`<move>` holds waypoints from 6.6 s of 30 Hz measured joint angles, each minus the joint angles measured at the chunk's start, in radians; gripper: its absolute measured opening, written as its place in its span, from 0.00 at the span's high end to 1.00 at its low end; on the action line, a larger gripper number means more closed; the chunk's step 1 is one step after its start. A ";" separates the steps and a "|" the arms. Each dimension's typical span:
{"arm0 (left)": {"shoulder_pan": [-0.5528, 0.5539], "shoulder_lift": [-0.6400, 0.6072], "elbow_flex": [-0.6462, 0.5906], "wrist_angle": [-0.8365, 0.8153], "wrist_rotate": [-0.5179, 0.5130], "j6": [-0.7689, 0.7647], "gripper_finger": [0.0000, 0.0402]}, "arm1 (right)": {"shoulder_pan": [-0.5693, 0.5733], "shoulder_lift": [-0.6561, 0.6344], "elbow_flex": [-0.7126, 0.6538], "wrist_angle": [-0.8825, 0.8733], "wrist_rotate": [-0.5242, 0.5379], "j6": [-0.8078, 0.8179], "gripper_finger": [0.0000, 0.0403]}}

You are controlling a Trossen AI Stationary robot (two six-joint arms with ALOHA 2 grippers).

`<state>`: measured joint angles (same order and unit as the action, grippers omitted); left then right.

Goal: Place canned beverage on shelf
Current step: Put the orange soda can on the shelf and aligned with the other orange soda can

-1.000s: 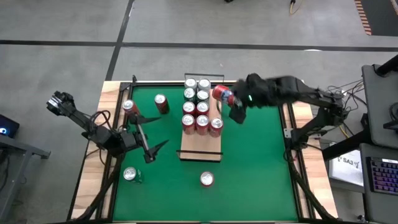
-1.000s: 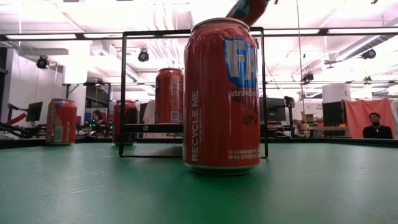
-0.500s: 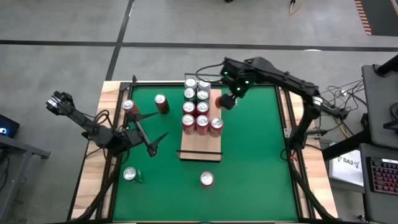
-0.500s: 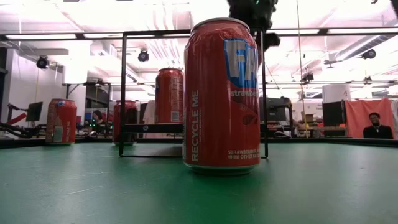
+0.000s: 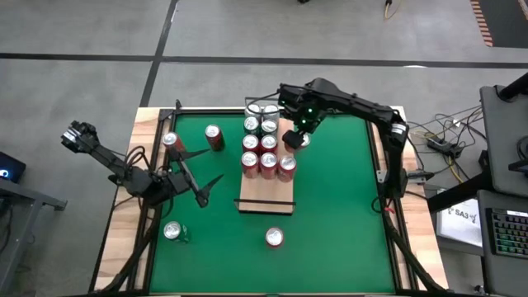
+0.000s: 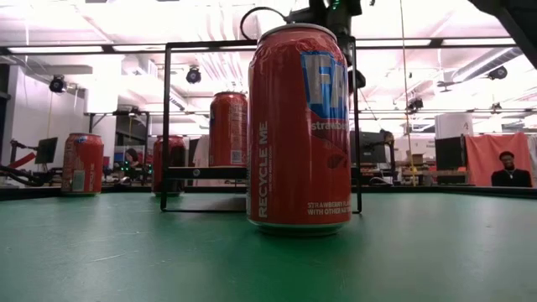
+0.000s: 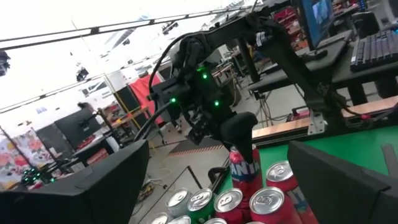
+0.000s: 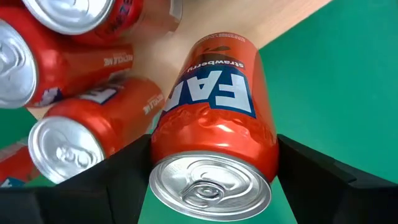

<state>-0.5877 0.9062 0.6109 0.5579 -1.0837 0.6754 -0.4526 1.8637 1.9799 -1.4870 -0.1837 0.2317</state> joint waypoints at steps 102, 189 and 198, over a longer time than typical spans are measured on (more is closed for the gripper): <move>-0.001 0.007 0.000 -0.100 -0.155 -0.030 0.09 | 0.446 -0.004 0.361 -0.083 -0.049 0.548 0.28; -0.001 0.006 0.000 -0.174 -0.155 -0.037 0.09 | 0.410 0.142 0.073 0.044 -0.080 0.594 0.13; -0.001 0.006 0.000 -0.174 -0.155 -0.037 0.09 | 0.408 0.135 0.141 0.050 -0.047 0.591 0.13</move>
<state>-0.5883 0.9127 0.6108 0.3837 -1.2385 0.6380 -0.0444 1.9991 2.1211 -1.4366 -0.2305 0.8226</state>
